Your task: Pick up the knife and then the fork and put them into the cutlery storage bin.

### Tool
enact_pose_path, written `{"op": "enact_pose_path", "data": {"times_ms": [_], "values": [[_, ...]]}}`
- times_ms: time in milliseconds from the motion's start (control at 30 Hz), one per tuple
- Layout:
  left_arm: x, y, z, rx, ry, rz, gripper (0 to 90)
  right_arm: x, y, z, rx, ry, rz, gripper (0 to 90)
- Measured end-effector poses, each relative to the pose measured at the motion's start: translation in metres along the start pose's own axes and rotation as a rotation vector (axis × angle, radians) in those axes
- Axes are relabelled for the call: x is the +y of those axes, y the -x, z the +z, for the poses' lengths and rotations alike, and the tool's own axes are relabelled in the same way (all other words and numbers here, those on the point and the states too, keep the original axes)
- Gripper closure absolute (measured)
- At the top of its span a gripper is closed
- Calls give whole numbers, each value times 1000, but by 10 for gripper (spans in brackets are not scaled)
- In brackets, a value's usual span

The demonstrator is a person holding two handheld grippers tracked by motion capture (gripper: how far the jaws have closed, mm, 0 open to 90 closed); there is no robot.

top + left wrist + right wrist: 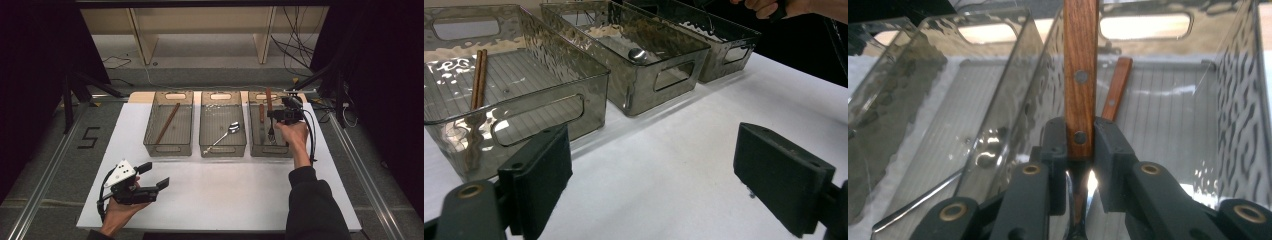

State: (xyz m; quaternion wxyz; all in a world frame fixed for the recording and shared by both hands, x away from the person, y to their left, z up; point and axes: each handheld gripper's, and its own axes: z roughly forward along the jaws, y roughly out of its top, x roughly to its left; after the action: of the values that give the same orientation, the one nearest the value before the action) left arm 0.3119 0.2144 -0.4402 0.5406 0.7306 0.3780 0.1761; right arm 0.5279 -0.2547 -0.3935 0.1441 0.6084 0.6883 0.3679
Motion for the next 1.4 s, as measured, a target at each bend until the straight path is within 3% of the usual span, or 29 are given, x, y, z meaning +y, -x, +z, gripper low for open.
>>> {"op": "enact_pose_path", "data": {"times_ms": [100, 167, 300, 600, 1033, 1400], "values": [[0, 0, 0, 1, 1, -1, 151, -2, 0, 3, -6, -13, 4, 757], [0, 0, 0, 1, 1, -2, 151, -2, 1, 4, 4, -23, 10, 678], [0, 0, 0, 1, 1, -1, 151, -1, 0, 0, 16, -6, 5, 613], [0, 0, 0, 0, -1, -2, 151, -1, -1, -10, 43, 4, -7, 551], [0, 0, 0, 0, -2, -2, 151, -4, -22, -31, 86, 42, -101, 419], [0, 0, 1, -2, -10, -1, 151, -19, -39, -46, 125, 79, -168, 356]]}}
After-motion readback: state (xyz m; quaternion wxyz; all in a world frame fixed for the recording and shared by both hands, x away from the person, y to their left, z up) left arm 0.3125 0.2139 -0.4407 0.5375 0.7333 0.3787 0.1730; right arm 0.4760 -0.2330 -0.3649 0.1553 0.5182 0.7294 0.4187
